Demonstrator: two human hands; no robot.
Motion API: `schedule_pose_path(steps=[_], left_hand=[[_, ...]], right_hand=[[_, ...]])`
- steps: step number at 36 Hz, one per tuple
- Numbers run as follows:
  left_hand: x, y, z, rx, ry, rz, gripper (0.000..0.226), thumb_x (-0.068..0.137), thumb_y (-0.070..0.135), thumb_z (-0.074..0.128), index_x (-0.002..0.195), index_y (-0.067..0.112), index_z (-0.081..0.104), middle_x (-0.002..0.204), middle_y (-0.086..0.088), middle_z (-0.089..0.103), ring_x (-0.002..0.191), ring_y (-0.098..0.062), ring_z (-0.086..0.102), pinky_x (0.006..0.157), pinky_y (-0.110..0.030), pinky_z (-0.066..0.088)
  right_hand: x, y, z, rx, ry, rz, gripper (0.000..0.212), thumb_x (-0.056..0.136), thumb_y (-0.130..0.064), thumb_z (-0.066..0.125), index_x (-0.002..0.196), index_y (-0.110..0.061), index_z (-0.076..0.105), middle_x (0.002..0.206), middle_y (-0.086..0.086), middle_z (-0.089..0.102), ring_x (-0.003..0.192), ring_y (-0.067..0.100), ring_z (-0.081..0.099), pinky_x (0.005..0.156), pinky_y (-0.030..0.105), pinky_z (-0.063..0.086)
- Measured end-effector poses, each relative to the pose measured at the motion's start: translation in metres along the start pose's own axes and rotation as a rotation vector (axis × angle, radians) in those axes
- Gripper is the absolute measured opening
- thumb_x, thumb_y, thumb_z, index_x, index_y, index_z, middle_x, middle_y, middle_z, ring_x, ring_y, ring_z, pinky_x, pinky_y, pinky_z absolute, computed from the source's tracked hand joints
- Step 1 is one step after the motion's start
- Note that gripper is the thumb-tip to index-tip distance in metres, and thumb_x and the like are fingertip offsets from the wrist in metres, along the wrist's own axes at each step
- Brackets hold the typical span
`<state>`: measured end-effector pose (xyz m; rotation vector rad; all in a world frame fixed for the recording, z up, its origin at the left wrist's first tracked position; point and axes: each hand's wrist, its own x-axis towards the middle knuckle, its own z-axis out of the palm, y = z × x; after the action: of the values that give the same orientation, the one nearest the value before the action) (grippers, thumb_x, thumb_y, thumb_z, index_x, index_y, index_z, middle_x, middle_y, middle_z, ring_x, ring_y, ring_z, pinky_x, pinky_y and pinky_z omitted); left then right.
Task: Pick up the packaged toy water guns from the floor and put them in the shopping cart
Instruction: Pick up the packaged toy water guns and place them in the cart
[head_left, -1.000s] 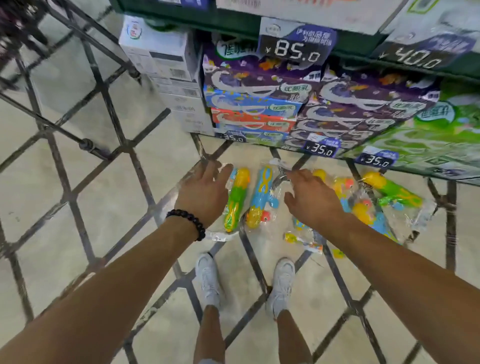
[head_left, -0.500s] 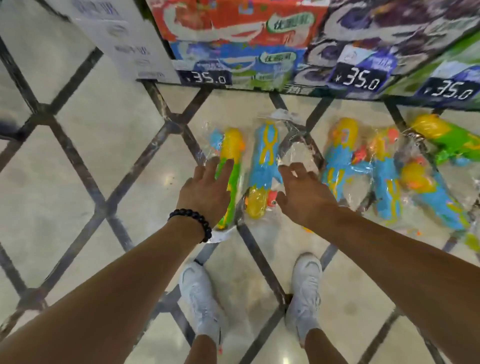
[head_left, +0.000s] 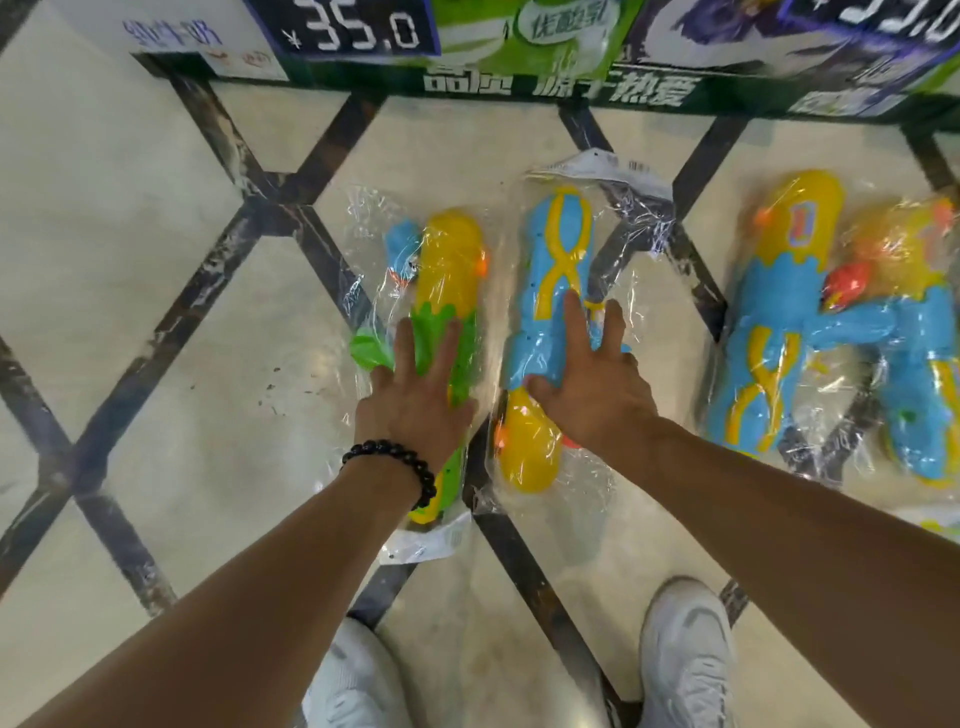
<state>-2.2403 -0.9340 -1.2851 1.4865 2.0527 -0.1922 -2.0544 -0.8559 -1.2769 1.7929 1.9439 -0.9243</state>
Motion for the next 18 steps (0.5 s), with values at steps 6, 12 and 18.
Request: schedule_pose_path(steps=[6,12,18], left_hand=[[0.008,-0.003,0.018,0.006,0.041,-0.029,0.09,0.09,0.073,0.05,0.151,0.057,-0.015,0.168,-0.001,-0.005,0.136,-0.045,0.034,0.082,-0.052,0.056],[0.005,0.004,0.023,-0.044,0.006,-0.073,0.096,0.088,0.072,0.049,0.146,0.059,-0.027,0.168,0.0,-0.015,0.131,-0.047,0.04,0.083,-0.052,0.055],[0.002,0.007,0.026,-0.067,0.016,-0.102,0.097,0.092,0.065,0.055,0.147,0.058,-0.026,0.169,-0.002,-0.015,0.125,-0.045,0.047,0.082,-0.053,0.055]], right_hand=[[0.012,-0.011,0.026,0.057,0.069,0.067,0.125,0.084,-0.064,0.069,0.153,-0.039,-0.032,0.168,0.008,-0.016,0.14,0.059,0.027,0.096,0.058,0.048],[0.016,-0.023,0.039,0.09,0.08,0.143,0.131,0.085,-0.057,0.074,0.145,-0.041,-0.042,0.168,0.001,-0.022,0.147,0.063,0.004,0.097,0.068,0.046],[0.014,-0.019,0.038,0.103,0.085,0.148,0.128,0.085,-0.054,0.074,0.145,-0.047,-0.04,0.168,-0.004,-0.019,0.147,0.063,0.008,0.097,0.071,0.046]])
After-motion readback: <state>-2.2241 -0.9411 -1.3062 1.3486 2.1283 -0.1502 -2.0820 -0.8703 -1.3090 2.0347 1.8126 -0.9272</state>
